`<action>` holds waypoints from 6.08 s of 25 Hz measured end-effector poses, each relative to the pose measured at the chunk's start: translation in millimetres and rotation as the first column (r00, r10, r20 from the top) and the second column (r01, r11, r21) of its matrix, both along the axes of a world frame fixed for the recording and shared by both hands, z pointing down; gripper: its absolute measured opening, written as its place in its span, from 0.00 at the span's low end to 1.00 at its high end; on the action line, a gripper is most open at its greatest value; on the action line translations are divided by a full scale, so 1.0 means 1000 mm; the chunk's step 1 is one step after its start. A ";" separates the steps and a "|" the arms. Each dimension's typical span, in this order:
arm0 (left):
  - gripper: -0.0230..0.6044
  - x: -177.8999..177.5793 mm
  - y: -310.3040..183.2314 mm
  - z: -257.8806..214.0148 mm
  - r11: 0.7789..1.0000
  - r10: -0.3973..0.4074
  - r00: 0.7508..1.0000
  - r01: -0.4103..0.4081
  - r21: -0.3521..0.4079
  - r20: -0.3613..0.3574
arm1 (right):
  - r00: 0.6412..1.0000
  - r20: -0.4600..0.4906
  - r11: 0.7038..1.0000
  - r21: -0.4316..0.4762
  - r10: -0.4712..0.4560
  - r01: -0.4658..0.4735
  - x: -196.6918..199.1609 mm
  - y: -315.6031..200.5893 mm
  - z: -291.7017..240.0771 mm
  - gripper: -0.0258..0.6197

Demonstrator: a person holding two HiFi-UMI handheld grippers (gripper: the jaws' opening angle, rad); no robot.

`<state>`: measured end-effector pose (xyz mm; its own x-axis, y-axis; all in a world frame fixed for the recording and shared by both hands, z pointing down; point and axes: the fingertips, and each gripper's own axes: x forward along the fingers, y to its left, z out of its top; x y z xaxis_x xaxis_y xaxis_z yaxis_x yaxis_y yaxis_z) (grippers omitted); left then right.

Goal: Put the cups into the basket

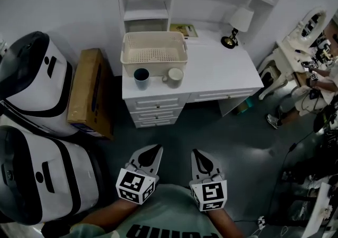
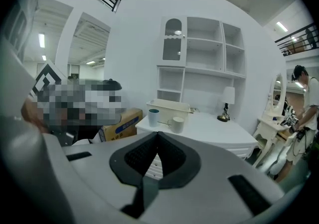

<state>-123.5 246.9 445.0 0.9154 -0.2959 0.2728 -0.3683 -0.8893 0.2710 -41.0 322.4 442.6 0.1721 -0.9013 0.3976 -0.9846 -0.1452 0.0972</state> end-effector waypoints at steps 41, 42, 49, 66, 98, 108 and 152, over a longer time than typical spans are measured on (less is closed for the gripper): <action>0.04 0.096 -0.160 0.004 0.943 -0.334 0.939 0.333 0.016 0.086 | 0.927 0.076 0.930 -0.015 -0.366 0.369 0.108 -0.201 0.025 0.06; 0.04 0.099 -0.161 0.005 0.939 -0.344 0.935 0.344 0.016 0.087 | 0.925 0.074 0.927 -0.016 -0.373 0.375 0.112 -0.203 0.026 0.06; 0.04 0.121 -0.166 0.009 0.921 -0.389 0.916 0.390 0.012 0.103 | 0.915 0.073 0.917 -0.019 -0.397 0.400 0.140 -0.215 0.032 0.06; 0.04 0.158 -0.197 0.037 0.932 -0.358 0.921 0.363 -0.007 0.152 | 0.919 0.127 0.916 -0.105 -0.373 0.387 0.164 -0.247 0.075 0.15; 0.04 0.185 -0.296 0.148 0.945 -0.239 0.934 0.286 -0.158 0.265 | 0.959 0.169 0.926 -0.265 -0.228 0.267 0.190 -0.363 0.169 0.63; 0.04 0.187 -0.299 0.159 0.946 -0.215 0.934 0.272 -0.178 0.285 | 0.951 0.151 0.913 -0.275 -0.269 0.302 0.184 -0.378 0.174 0.63; 0.04 0.193 -0.373 -0.015 0.987 -0.158 0.982 0.159 0.003 0.103 | 0.983 0.107 0.985 -0.073 -0.147 0.155 0.190 -0.392 -0.001 0.63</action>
<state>69.6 -125.8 429.7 0.8241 -0.4335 0.3647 -0.5305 -0.8163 0.2285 148.7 -69.3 441.2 -0.0080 -0.8782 0.4783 -1.0000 0.0098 0.0012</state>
